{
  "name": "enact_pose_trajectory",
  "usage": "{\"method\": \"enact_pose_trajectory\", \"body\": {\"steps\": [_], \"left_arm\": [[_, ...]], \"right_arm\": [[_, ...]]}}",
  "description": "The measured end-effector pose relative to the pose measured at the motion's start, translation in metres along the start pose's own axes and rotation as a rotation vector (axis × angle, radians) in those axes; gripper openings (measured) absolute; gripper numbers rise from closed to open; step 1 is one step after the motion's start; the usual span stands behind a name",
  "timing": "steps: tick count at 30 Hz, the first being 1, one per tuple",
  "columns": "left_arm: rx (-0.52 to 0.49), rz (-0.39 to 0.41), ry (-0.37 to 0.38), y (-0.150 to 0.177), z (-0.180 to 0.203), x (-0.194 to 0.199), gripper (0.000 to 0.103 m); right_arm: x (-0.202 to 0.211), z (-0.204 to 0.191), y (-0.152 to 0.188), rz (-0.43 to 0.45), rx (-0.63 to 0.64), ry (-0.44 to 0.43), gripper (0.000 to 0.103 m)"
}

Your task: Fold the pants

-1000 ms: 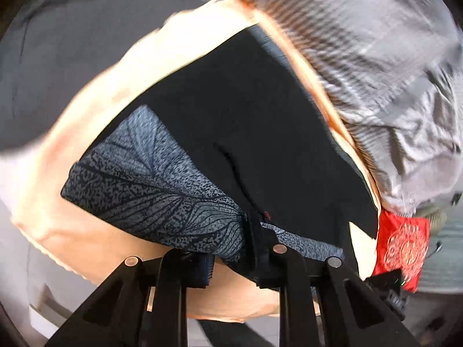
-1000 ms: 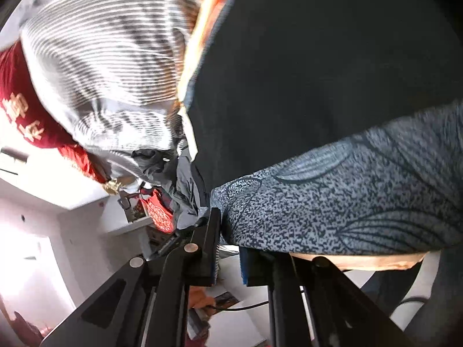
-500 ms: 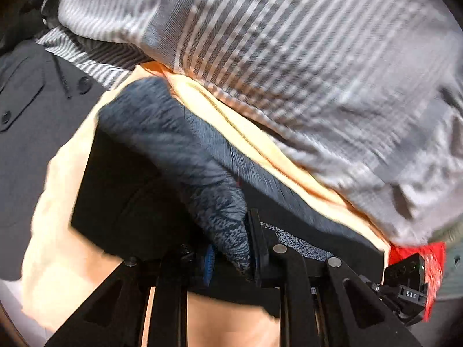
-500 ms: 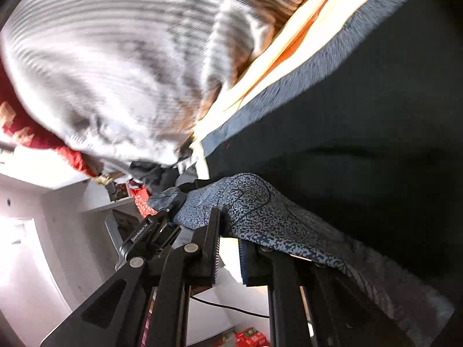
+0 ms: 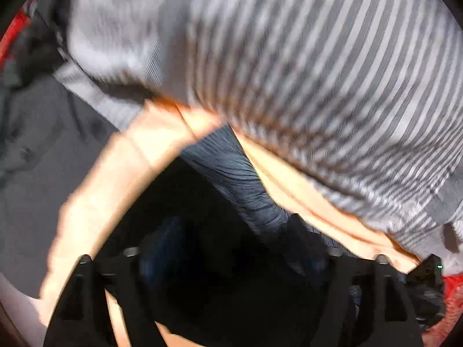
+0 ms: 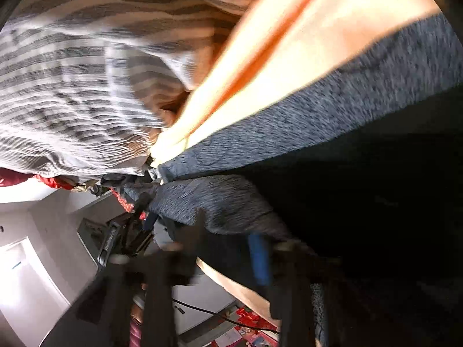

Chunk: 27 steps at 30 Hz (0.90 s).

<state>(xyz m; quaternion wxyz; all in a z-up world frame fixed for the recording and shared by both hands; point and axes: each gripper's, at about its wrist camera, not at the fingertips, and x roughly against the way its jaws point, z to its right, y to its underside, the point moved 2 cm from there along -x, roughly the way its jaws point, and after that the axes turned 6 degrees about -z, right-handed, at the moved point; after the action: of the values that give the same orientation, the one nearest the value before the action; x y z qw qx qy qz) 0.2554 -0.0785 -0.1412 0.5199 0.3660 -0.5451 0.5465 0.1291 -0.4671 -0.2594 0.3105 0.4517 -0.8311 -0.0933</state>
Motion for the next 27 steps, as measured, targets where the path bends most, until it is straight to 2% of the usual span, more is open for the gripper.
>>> {"method": "enact_pose_trajectory", "body": {"steps": [2, 6, 8, 11, 13, 15, 16, 17, 20, 22, 24, 27], "left_arm": [[-0.065, 0.018, -0.045, -0.001, 0.006, 0.013, 0.079], [-0.220, -0.060, -0.123, 0.026, 0.033, -0.003, 0.079], [-0.281, -0.109, -0.147, 0.049, 0.047, -0.023, 0.079], [-0.332, -0.168, -0.187, 0.076, 0.063, -0.058, 0.079], [-0.335, -0.142, -0.242, 0.084, 0.066, -0.070, 0.083], [-0.324, -0.132, -0.255, 0.085, 0.065, -0.070, 0.086], [-0.317, -0.143, -0.250, 0.084, 0.064, -0.069, 0.086], [-0.317, -0.156, -0.254, 0.084, 0.063, -0.066, 0.086], [-0.375, -0.133, -0.264, 0.090, 0.070, -0.045, 0.086], [-0.427, -0.130, -0.244, 0.105, 0.080, -0.029, 0.086], [-0.472, -0.145, -0.210, 0.123, 0.092, -0.022, 0.086], [-0.556, -0.181, -0.140, 0.155, 0.110, -0.014, 0.086]], "right_arm": [[0.011, -0.014, 0.003, 0.014, 0.040, -0.021, 0.077], [0.036, -0.045, 0.021, 0.054, 0.165, -0.006, 0.077], [0.038, -0.056, 0.039, 0.017, 0.225, -0.028, 0.077], [0.020, -0.047, 0.066, -0.087, 0.204, -0.053, 0.077], [0.003, -0.027, 0.080, -0.150, 0.187, -0.005, 0.077], [-0.006, -0.004, 0.082, -0.164, 0.151, 0.119, 0.077], [-0.005, 0.006, 0.077, -0.146, 0.134, 0.174, 0.072], [0.002, 0.014, 0.074, -0.122, 0.127, 0.210, 0.059], [0.041, 0.012, 0.077, -0.025, 0.151, 0.192, 0.060], [0.066, 0.004, 0.094, 0.055, 0.237, 0.299, 0.069], [0.088, 0.004, 0.114, 0.113, 0.280, 0.372, 0.070], [0.121, 0.023, 0.155, 0.191, 0.230, 0.385, 0.070]]}}
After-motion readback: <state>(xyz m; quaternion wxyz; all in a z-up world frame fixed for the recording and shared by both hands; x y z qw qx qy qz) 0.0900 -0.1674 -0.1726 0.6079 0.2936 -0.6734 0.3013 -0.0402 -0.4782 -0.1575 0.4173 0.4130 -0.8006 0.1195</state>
